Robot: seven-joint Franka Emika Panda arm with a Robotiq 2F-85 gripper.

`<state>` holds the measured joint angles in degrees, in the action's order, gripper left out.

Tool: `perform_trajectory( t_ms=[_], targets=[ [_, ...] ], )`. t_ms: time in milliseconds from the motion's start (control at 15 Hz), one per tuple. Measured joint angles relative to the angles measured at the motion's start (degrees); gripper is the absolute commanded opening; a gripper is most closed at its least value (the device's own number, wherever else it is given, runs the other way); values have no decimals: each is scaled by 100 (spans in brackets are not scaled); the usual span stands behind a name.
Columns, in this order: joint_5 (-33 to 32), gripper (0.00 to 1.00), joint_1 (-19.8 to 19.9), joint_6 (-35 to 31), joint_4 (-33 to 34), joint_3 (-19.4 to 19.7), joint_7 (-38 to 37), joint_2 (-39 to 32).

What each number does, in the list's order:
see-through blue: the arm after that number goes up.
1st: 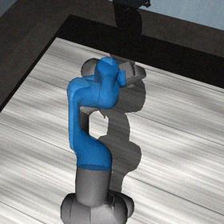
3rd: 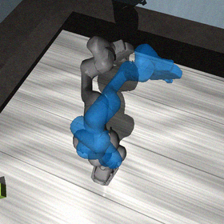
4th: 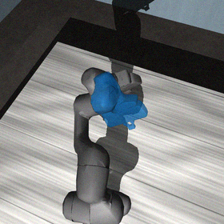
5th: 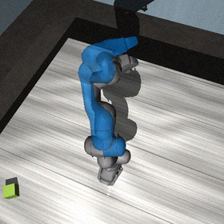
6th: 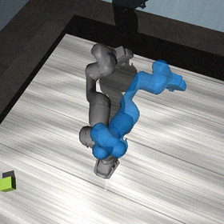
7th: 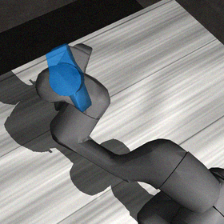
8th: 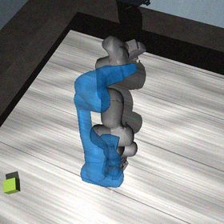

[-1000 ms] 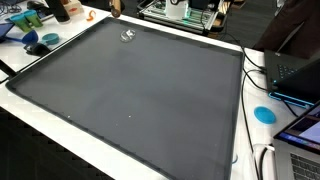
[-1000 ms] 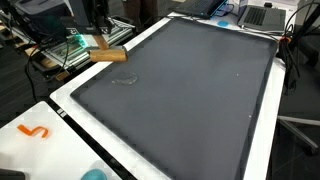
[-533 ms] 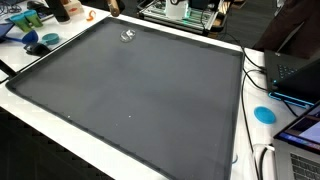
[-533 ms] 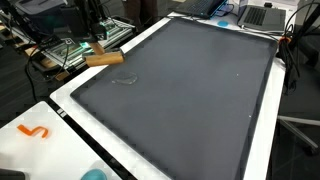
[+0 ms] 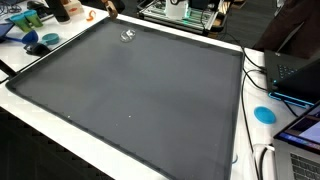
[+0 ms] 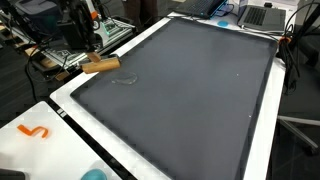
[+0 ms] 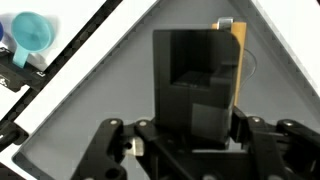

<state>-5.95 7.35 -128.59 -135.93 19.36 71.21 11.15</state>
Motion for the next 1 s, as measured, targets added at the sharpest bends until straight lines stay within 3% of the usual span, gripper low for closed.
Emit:
perform_trajectory(
  t_ms=[1000],
  targets=[
    [311, 25, 359, 11, 221, 6, 1275, -326]
  ],
)
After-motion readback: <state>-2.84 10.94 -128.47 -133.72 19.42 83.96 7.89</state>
